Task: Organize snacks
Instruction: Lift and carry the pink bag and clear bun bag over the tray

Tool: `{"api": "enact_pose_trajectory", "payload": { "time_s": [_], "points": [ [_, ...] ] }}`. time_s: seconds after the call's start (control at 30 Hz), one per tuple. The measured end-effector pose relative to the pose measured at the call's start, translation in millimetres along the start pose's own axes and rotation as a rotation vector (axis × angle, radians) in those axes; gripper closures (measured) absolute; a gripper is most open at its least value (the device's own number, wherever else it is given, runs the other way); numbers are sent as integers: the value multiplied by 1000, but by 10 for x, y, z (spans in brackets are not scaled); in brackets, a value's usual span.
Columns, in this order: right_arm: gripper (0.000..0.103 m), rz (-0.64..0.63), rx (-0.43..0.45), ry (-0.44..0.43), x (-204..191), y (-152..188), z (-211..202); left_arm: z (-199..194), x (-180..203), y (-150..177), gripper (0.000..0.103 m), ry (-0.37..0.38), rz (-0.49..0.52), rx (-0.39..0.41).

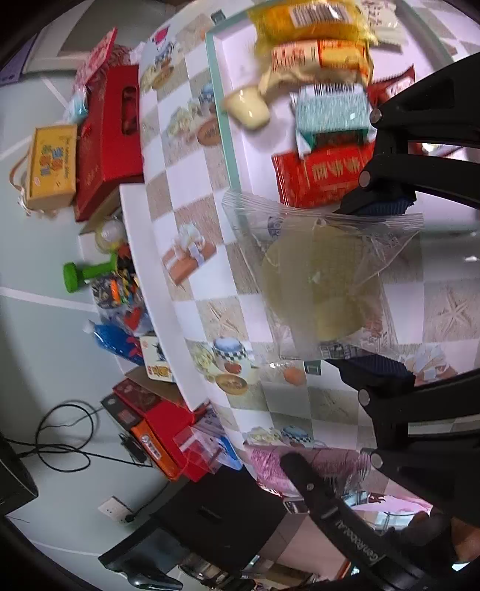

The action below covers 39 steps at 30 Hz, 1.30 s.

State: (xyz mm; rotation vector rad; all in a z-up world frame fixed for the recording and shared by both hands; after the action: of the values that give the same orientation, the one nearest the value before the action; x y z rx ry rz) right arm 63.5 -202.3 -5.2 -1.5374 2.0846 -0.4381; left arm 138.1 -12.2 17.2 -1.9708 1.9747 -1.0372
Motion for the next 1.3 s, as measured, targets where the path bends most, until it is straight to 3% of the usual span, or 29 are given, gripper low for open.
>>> {"api": "enact_pose_trajectory", "payload": {
  "time_s": [0.4, 1.03, 1.17, 1.3],
  "points": [
    [40, 82, 39, 82, 460, -46, -271, -11, 456, 93, 62, 89, 75, -18],
    [40, 411, 119, 234, 1878, 109, -816, 172, 1483, 546, 62, 247, 261, -137],
    [40, 457, 120, 284, 2084, 169, -861, 250, 1655, 676, 62, 235, 318, -163],
    [40, 468, 129, 262, 2183, 161, -811, 351, 1729, 742, 62, 219, 342, -172]
  ]
}}
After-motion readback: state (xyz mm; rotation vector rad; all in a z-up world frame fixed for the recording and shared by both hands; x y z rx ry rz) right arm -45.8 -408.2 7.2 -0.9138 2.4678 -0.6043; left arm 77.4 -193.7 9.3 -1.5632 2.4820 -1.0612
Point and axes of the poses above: each gripper's, at about its wrist camera, not at the fingertips, and z roughly the way its jaws point, x to its right, y to its underside, the point moved 1 cm from there along z, roughly the way its jaws point, and after that the axes turned 7 degrees about -z, right-handed, at the moved point
